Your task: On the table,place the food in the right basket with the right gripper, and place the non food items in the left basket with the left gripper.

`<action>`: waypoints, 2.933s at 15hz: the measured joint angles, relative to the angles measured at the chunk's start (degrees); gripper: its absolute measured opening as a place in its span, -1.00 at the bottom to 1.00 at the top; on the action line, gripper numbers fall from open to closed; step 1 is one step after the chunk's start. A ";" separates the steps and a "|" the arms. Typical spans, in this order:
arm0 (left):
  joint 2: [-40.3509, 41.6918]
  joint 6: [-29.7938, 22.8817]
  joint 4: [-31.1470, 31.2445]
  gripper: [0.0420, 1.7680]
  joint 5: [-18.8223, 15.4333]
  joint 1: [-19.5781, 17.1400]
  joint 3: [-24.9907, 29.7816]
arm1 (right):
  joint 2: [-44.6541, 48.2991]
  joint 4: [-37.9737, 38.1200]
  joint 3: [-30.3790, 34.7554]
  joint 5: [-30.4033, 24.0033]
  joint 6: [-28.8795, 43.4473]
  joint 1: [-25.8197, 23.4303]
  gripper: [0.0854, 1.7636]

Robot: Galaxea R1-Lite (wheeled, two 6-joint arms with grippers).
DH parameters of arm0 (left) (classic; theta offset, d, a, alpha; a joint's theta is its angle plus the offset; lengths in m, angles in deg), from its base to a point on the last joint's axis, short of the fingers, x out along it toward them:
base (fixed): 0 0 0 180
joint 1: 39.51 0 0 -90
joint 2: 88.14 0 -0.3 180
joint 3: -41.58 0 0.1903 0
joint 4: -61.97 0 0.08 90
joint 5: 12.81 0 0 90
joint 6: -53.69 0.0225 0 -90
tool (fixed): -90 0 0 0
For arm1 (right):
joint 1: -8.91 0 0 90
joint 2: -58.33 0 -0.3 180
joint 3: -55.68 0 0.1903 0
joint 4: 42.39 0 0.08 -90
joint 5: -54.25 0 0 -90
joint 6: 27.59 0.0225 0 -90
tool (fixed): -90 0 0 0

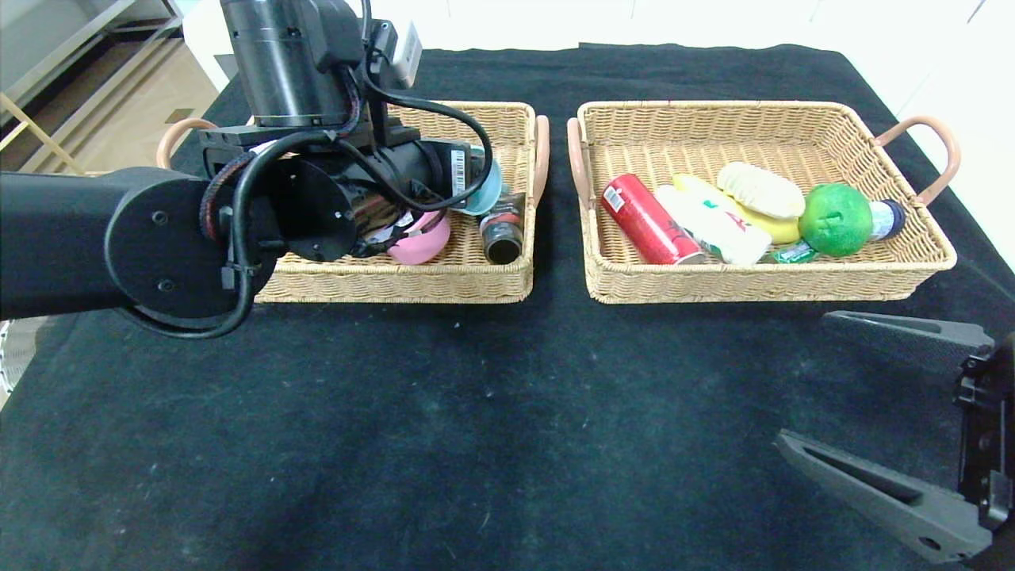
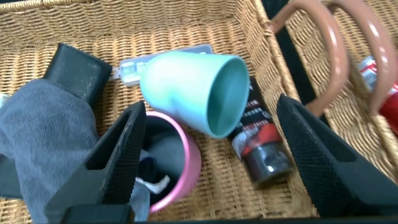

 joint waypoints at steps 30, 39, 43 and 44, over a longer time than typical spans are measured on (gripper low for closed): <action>45.03 0.33 3.80 0.93 0.00 0.59 47.40 | 2.78 3.30 0.74 -0.10 0.68 -10.95 0.94; 60.06 1.27 18.66 0.94 -0.26 -10.51 47.71 | 21.25 31.06 -5.22 5.58 1.12 -15.42 0.94; 65.82 2.80 23.64 0.94 -1.68 -14.20 47.51 | 28.72 40.34 -8.00 9.22 1.10 -15.47 0.94; 67.43 2.94 24.60 0.94 -3.49 -14.92 47.41 | 30.68 44.17 -9.26 9.98 1.05 -15.63 0.94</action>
